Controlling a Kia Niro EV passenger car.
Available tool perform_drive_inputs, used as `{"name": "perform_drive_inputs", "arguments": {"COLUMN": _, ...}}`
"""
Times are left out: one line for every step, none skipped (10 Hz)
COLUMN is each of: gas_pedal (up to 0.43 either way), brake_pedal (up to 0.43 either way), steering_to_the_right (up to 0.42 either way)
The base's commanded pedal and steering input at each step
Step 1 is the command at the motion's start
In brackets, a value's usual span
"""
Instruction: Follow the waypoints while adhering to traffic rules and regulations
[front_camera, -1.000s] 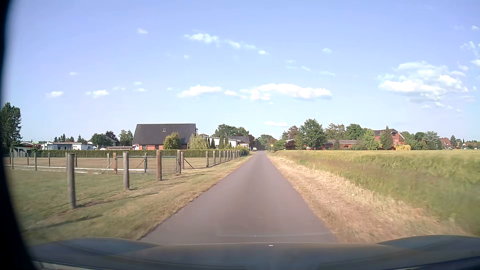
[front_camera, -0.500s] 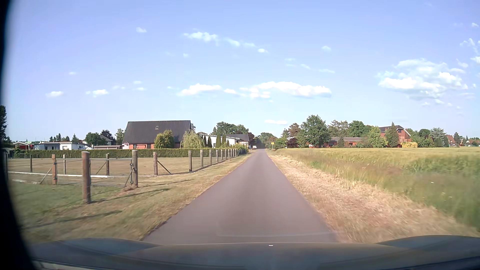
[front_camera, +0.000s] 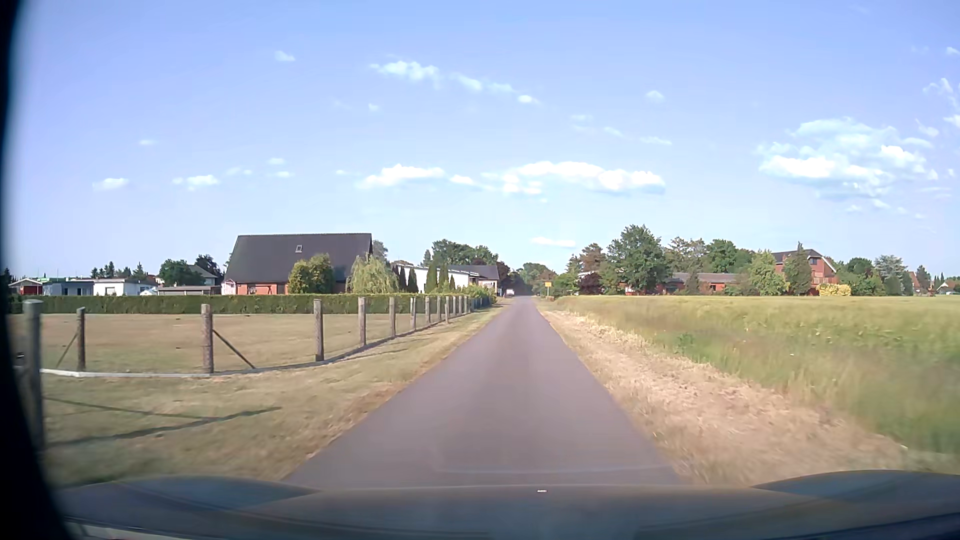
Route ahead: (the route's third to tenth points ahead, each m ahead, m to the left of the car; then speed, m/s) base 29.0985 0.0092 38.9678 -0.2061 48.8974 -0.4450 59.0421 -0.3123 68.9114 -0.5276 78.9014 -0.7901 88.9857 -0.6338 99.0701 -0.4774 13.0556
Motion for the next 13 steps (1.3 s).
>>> {"name": "perform_drive_inputs", "arguments": {"gas_pedal": 0.130, "brake_pedal": 0.006, "steering_to_the_right": 0.004}}
{"name": "perform_drive_inputs", "arguments": {"gas_pedal": 0.130, "brake_pedal": 0.006, "steering_to_the_right": 0.005}}
{"name": "perform_drive_inputs", "arguments": {"gas_pedal": 0.130, "brake_pedal": 0.006, "steering_to_the_right": 0.005}}
{"name": "perform_drive_inputs", "arguments": {"gas_pedal": 0.130, "brake_pedal": 0.000, "steering_to_the_right": 0.005}}
{"name": "perform_drive_inputs", "arguments": {"gas_pedal": 0.130, "brake_pedal": 0.006, "steering_to_the_right": 0.005}}
{"name": "perform_drive_inputs", "arguments": {"gas_pedal": 0.130, "brake_pedal": 0.006, "steering_to_the_right": 0.004}}
{"name": "perform_drive_inputs", "arguments": {"gas_pedal": 0.130, "brake_pedal": 0.006, "steering_to_the_right": 0.003}}
{"name": "perform_drive_inputs", "arguments": {"gas_pedal": 0.130, "brake_pedal": 0.006, "steering_to_the_right": 0.003}}
{"name": "perform_drive_inputs", "arguments": {"gas_pedal": 0.130, "brake_pedal": 0.006, "steering_to_the_right": 0.003}}
{"name": "perform_drive_inputs", "arguments": {"gas_pedal": 0.130, "brake_pedal": 0.006, "steering_to_the_right": 0.003}}
{"name": "perform_drive_inputs", "arguments": {"gas_pedal": 0.130, "brake_pedal": 0.006, "steering_to_the_right": 0.003}}
{"name": "perform_drive_inputs", "arguments": {"gas_pedal": 0.130, "brake_pedal": 0.006, "steering_to_the_right": 0.003}}
{"name": "perform_drive_inputs", "arguments": {"gas_pedal": 0.130, "brake_pedal": 0.006, "steering_to_the_right": 0.003}}
